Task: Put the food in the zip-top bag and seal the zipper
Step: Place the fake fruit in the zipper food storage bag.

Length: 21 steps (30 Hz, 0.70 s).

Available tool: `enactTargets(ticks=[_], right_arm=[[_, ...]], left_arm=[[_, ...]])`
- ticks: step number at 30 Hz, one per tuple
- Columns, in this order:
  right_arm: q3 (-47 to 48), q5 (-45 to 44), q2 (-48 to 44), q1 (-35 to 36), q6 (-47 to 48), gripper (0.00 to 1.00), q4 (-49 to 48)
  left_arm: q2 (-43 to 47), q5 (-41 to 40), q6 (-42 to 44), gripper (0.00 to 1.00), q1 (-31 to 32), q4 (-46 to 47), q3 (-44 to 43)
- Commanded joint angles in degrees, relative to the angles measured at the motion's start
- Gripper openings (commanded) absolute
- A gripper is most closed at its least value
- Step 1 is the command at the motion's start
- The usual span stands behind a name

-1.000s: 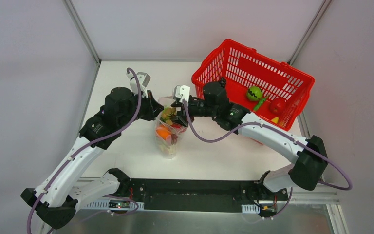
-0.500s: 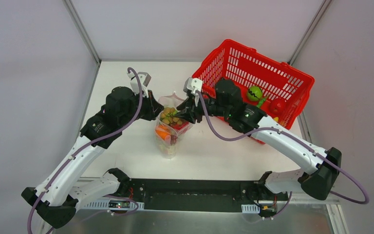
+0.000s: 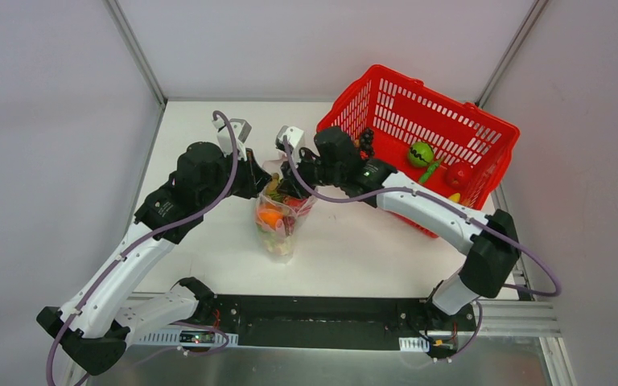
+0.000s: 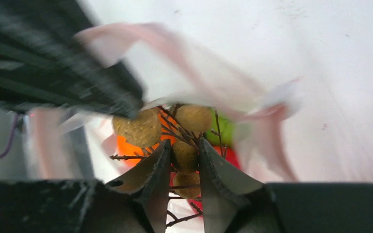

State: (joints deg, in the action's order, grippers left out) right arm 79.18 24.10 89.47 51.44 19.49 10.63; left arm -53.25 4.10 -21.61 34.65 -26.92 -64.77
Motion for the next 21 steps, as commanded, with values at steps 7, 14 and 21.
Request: enactTargets(ticks=[7,14,21], right_arm=[[4.86,-24.87,4.58,2.02,-4.99,0.31,-1.88],[8.42,-14.42,0.72,4.06,2.47,0.34,11.97],[-2.88,-4.75,-12.34,4.04,0.81,0.44,-0.86]], left_arm=[[1.15,2.14,0.67,0.0,0.06,2.38,-2.71],[1.49,-2.38,0.6,0.0,0.01,1.43,-2.52],[1.45,-5.65,0.41,0.0,-0.02,-0.24,-3.15]])
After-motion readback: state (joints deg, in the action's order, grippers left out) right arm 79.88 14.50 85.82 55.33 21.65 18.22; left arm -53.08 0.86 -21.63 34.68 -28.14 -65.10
